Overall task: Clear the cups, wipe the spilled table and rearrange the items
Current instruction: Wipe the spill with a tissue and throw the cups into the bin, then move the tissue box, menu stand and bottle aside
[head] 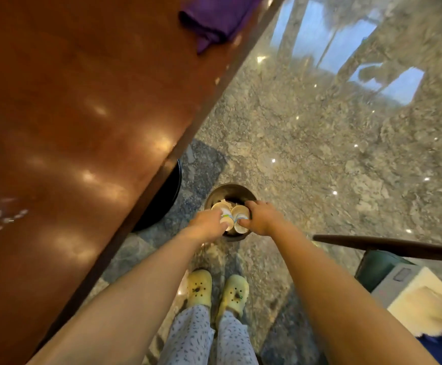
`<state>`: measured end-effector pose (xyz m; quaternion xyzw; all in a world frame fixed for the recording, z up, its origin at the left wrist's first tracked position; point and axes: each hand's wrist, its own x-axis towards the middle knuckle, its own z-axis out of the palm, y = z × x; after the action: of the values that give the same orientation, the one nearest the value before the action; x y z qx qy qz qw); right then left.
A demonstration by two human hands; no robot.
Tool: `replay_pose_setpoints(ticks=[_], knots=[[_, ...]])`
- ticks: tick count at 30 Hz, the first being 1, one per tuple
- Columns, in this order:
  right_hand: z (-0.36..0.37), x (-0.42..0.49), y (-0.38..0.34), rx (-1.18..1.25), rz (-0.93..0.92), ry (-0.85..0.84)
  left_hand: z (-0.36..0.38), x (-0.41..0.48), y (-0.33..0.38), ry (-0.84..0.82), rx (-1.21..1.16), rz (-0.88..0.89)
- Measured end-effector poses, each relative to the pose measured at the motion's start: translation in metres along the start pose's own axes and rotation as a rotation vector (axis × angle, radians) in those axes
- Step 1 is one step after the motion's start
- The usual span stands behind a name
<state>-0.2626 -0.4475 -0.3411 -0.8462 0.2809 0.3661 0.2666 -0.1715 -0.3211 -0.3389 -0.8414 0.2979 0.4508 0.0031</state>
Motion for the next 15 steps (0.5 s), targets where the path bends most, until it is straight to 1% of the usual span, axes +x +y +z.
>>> replay_pose_setpoints(ticks=[5, 9, 12, 15], knots=[[-0.076, -0.066, -0.015, -0.039, -0.032, 0.080, -0.062, -0.065, 0.035, -0.058, -0.029, 0.107], [-0.141, -0.110, -0.030, -0.139, -0.059, 0.137, -0.124, -0.116, 0.055, -0.002, -0.014, 0.227], [-0.189, -0.139, -0.050, -0.212, -0.090, 0.197, -0.171, -0.151, 0.055, 0.045, 0.006, 0.283], [-0.228, -0.162, -0.076, -0.246, -0.158, 0.278, -0.213, -0.180, 0.044, 0.180, -0.003, 0.282]])
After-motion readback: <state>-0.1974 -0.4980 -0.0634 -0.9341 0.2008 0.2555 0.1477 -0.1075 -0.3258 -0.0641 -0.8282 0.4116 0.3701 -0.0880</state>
